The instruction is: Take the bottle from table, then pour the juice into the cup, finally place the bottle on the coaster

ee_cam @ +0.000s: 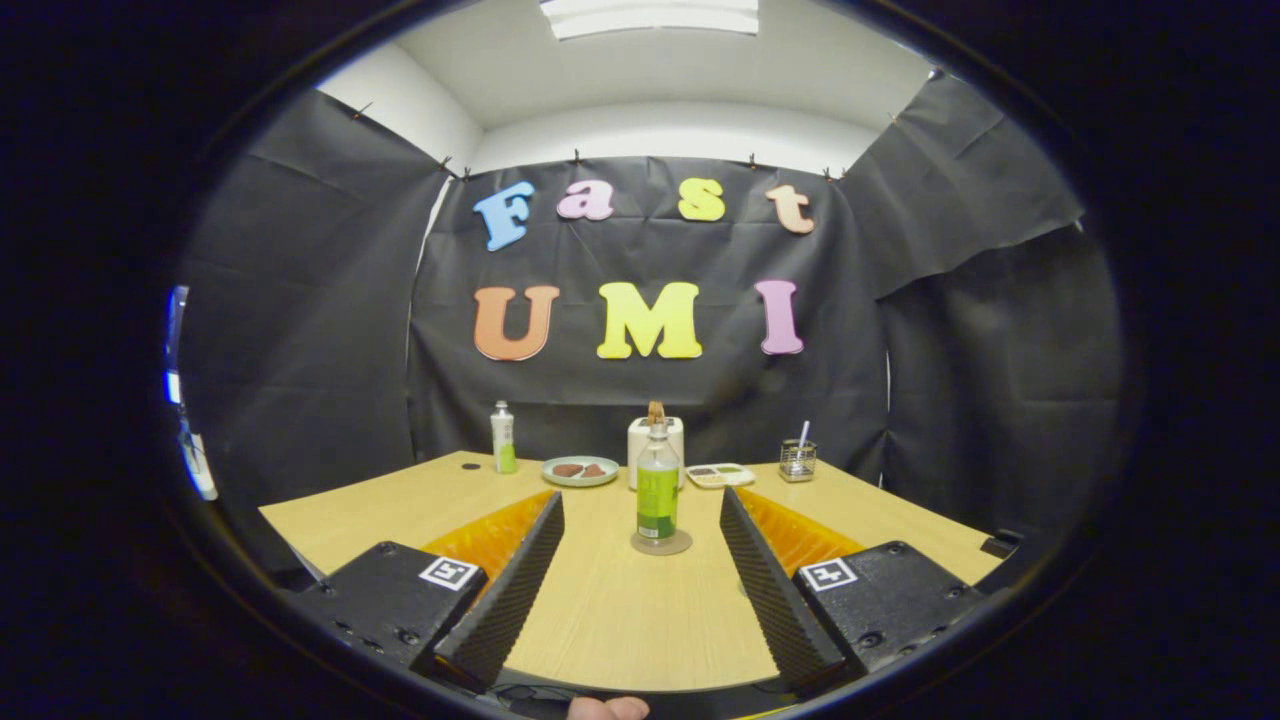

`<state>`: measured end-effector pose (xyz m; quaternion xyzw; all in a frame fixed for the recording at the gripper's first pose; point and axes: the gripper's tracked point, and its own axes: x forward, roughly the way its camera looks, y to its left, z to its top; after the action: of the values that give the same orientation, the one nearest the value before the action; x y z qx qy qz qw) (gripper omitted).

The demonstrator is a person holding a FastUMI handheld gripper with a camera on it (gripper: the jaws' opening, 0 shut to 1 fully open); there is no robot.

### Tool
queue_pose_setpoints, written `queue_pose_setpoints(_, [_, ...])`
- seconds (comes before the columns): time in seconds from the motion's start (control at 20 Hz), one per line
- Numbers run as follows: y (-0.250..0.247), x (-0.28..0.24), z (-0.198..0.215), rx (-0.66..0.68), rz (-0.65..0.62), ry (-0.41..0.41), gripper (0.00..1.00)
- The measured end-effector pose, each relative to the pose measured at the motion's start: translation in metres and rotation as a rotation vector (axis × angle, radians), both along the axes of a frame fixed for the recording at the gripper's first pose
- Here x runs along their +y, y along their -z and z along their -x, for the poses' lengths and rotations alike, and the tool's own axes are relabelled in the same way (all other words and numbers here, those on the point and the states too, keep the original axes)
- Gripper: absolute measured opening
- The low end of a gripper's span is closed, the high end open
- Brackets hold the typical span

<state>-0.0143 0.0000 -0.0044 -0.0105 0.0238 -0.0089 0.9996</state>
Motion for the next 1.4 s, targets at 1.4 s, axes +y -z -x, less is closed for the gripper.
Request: queue_pose_setpoints(1.4, [0.0007,-0.0006,-0.0073,0.018,-0.004,-0.001,1.0])
